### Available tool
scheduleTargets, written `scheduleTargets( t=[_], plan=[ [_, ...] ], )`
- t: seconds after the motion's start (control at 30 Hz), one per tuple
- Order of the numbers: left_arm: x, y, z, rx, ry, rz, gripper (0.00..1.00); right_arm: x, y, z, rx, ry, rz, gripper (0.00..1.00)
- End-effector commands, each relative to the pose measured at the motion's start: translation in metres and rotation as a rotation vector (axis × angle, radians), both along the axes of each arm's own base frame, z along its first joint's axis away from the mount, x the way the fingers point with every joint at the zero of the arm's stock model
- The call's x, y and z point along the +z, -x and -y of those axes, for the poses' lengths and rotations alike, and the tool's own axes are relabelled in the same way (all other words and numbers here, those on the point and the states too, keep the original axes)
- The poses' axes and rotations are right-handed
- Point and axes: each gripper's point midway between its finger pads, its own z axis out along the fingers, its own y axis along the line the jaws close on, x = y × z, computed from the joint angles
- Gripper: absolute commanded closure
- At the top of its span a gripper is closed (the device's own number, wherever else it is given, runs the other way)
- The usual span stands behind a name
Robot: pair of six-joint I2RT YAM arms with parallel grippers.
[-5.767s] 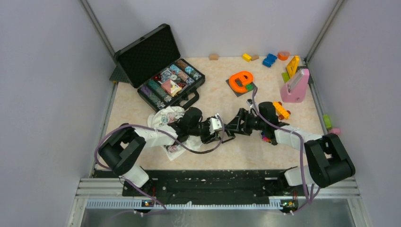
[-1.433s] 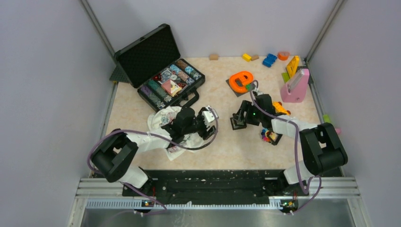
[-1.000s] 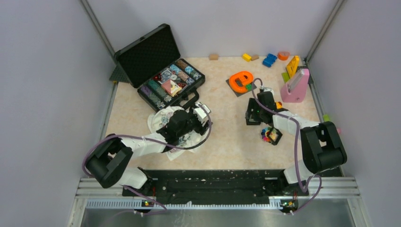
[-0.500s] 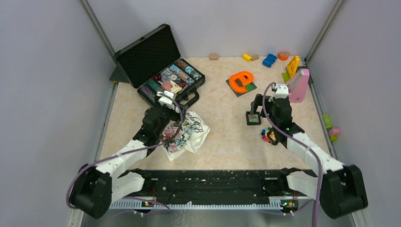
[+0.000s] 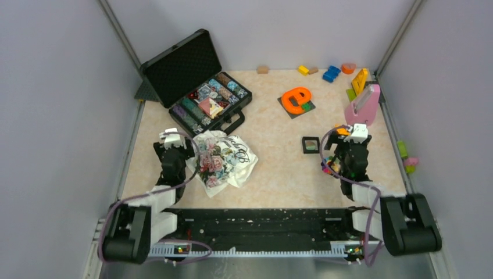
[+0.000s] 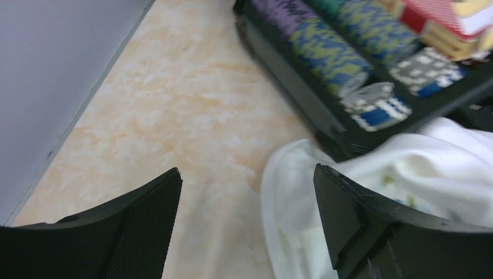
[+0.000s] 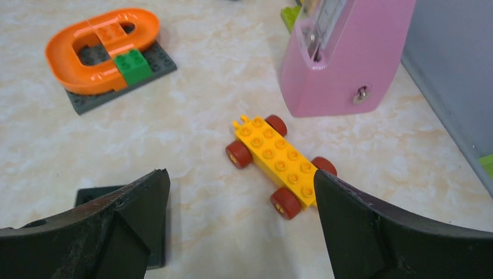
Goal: Remove the brooch from the garment
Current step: Reset both arms
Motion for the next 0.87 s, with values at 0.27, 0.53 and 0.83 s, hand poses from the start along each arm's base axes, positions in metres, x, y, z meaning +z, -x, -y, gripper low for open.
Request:
scheduleTargets(
  t=[0.27, 0.53, 0.83],
  plan=[
    [0.012, -0.054, -0.003, -0.131, 0.036, 0.177, 0.19, -0.014, -0.025, 0.021, -0.106, 0.011, 0.063, 0.01],
    [0.006, -0.069, -0.012, -0.087, 0.056, 0.104, 0.03, -0.016, -0.026, 0.016, -0.083, 0.02, 0.056, 0.01],
    [0.005, -0.07, -0.012, -0.09, 0.06, 0.096, 0.01, -0.015, -0.027, 0.016, -0.083, 0.019, 0.058, 0.01]
  ],
)
